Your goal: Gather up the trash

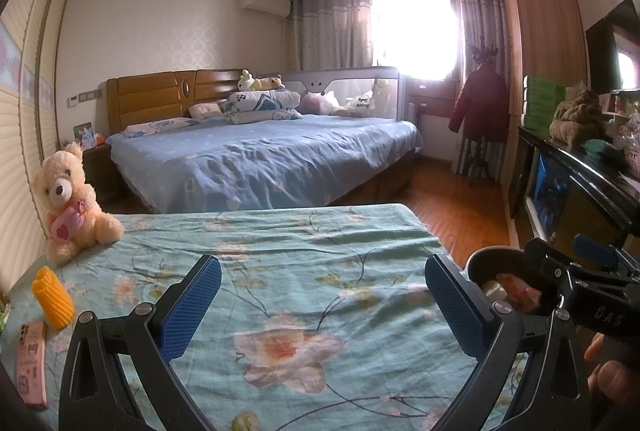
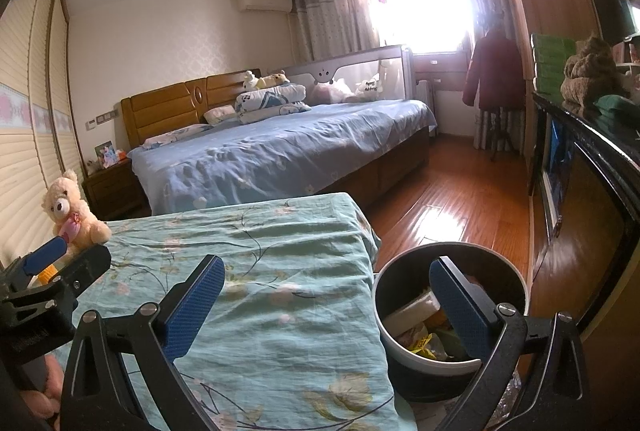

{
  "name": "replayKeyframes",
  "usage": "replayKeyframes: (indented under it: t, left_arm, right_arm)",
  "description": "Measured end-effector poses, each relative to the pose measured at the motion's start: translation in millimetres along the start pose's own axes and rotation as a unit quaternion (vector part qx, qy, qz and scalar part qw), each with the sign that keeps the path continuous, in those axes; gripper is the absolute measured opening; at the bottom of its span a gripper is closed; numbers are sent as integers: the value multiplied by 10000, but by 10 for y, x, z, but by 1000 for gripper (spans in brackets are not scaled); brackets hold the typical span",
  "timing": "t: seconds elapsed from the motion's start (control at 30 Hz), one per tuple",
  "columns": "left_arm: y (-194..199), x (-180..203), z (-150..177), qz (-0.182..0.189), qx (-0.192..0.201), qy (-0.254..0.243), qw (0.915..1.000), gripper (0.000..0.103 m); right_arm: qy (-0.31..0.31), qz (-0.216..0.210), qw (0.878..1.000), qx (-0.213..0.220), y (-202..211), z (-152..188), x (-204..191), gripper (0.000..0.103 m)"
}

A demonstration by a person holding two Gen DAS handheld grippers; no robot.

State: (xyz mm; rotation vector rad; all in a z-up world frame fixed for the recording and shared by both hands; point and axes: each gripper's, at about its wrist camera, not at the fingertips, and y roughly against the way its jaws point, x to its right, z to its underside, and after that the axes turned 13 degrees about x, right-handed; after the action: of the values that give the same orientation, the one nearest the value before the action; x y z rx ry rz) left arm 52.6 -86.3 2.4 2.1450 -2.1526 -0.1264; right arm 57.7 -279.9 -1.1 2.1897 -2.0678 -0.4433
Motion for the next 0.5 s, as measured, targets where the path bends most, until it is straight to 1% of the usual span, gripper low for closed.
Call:
replayKeyframes:
  t: [0.5]
  left_arm:
    - [1,-12,1,34,-18,7,10000,102]
  right_arm:
    - [-4,-4,10000,3,9,5,3,103]
